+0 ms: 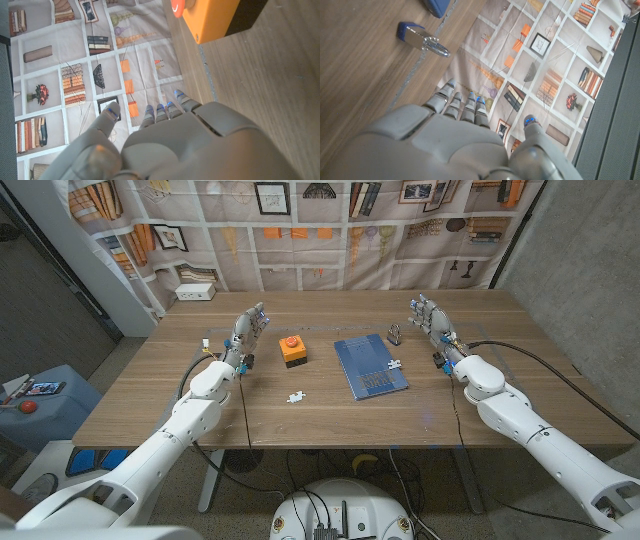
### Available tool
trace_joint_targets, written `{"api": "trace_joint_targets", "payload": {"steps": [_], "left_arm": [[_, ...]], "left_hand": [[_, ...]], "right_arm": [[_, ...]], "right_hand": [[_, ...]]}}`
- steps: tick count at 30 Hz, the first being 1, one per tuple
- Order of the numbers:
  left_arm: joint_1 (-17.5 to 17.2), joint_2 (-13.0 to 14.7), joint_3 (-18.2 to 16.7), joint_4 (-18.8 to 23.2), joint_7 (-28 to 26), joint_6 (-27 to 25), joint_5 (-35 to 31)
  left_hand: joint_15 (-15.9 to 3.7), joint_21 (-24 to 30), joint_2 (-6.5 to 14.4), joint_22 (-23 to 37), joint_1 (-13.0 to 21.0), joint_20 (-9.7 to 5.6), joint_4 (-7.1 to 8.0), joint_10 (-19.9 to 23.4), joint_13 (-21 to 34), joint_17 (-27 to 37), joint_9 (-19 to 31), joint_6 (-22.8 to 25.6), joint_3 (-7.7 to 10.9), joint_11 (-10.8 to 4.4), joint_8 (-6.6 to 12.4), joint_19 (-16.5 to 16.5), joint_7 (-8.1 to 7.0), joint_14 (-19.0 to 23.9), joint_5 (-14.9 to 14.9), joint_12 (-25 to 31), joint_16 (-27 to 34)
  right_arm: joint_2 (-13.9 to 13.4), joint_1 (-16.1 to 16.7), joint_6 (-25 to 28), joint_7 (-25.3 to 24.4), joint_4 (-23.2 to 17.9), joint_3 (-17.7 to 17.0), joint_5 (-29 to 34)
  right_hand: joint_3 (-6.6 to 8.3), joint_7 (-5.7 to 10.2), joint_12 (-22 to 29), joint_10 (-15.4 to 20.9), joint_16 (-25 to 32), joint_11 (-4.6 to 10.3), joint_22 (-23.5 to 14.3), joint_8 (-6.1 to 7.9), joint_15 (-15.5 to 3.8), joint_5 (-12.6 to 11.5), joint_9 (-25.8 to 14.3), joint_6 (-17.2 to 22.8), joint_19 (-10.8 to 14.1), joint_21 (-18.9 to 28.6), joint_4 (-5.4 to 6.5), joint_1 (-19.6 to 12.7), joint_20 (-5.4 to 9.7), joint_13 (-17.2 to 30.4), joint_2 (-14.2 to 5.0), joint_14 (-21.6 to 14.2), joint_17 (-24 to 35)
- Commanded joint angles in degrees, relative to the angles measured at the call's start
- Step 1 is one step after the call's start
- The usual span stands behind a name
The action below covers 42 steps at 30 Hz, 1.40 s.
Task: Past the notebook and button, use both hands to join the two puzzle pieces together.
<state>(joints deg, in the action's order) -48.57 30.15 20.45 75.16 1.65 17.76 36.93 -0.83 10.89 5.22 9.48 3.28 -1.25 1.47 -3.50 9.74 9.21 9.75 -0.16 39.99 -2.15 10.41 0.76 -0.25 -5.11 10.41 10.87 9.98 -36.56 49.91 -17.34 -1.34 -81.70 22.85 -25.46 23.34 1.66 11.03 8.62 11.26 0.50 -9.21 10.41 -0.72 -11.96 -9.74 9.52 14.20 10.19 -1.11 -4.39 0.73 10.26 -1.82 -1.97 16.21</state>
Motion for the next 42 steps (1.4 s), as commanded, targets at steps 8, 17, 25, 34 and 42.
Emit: {"api": "trace_joint_targets", "payload": {"steps": [8,17,25,34,42], "left_arm": [[0.4,1.1,0.0,0.4,0.4,-1.9,0.1],[-0.1,1.5,0.1,2.3,-1.2,-3.7,0.0],[-1.3,1.9,-0.2,4.4,-3.2,-5.0,0.0],[-2.2,2.5,-0.5,6.3,-4.9,-6.7,0.0],[-2.5,2.7,-0.6,6.8,-5.5,-7.2,0.0]], "left_hand": [[-0.63,0.4,4.0,0.3,0.8,-0.26,-0.9,0.5,0.1,0.2,0.1,1.0,0.17,-0.17,0.28,0.7,-0.33,0.2,0.0,0.3,0.3],[-0.66,0.4,4.0,0.3,1.0,-0.28,-1.22,0.7,0.1,0.2,0.1,1.2,0.18,-0.1,0.28,0.8,-0.36,0.4,0.0,0.3,0.3],[-0.66,0.4,4.0,0.3,1.1,-0.3,-1.47,0.8,0.1,0.3,0.1,1.4,0.19,-0.27,0.27,1.0,-0.34,0.5,0.0,0.3,0.3],[-0.68,0.4,4.2,0.3,1.2,-0.32,-1.72,1.1,0.1,0.3,0.1,1.6,0.19,-0.2,0.25,1.2,-0.34,0.7,-0.1,0.3,0.3],[-0.71,0.4,4.3,0.3,1.3,-0.29,-1.87,1.3,0.1,0.3,0.1,1.7,0.19,-0.24,0.23,1.3,-0.35,1.0,-0.1,0.3,0.3]], "right_arm": [[-4.2,-1.6,-4.5,0.3,1.8,2.3,10.4],[-7.7,-1.8,-5.1,-2.1,0.6,3.1,19.1],[-10.9,-1.3,-3.0,-3.5,-2.0,3.4,25.1],[-14.2,-1.7,0.4,-4.8,-4.6,4.8,33.5],[-16.9,-2.1,2.5,-4.3,-6.5,5.5,38.8]], "right_hand": [[0.09,0.78,0.1,0.6,0.4,0.16,-0.2,0.48,-0.03,-0.1,-0.3,0.5,0.6,0.3,-0.92,-0.4,0.21,0.3,-0.47,-0.9,-0.2],[0.08,1.66,-0.4,-0.8,0.2,0.35,-0.2,0.1,-0.22,0.1,-0.3,-0.4,-0.1,0.1,-1.7,-1.0,0.22,0.3,-0.51,-0.4,-0.7],[0.18,1.87,-0.6,-1.6,-0.3,0.4,-0.2,-0.05,-0.41,0.3,-0.3,-0.9,-1.5,-0.2,-2.61,-1.7,0.42,0.3,-0.6,1.1,-1.3],[0.3,2.54,-0.8,-2.9,-0.5,0.69,-0.2,-0.34,-0.1,0.6,-0.3,-2.3,-2.2,-0.1,-3.74,-2.5,0.54,0.3,-0.5,2.3,-1.9],[0.35,3.74,-0.9,-4.3,-0.6,1.17,-0.3,-0.47,0.24,0.8,-0.4,-4.1,-3.5,-0.3,-4.95,-3.4,0.14,0.3,-0.18,3.3,-2.4]]}}
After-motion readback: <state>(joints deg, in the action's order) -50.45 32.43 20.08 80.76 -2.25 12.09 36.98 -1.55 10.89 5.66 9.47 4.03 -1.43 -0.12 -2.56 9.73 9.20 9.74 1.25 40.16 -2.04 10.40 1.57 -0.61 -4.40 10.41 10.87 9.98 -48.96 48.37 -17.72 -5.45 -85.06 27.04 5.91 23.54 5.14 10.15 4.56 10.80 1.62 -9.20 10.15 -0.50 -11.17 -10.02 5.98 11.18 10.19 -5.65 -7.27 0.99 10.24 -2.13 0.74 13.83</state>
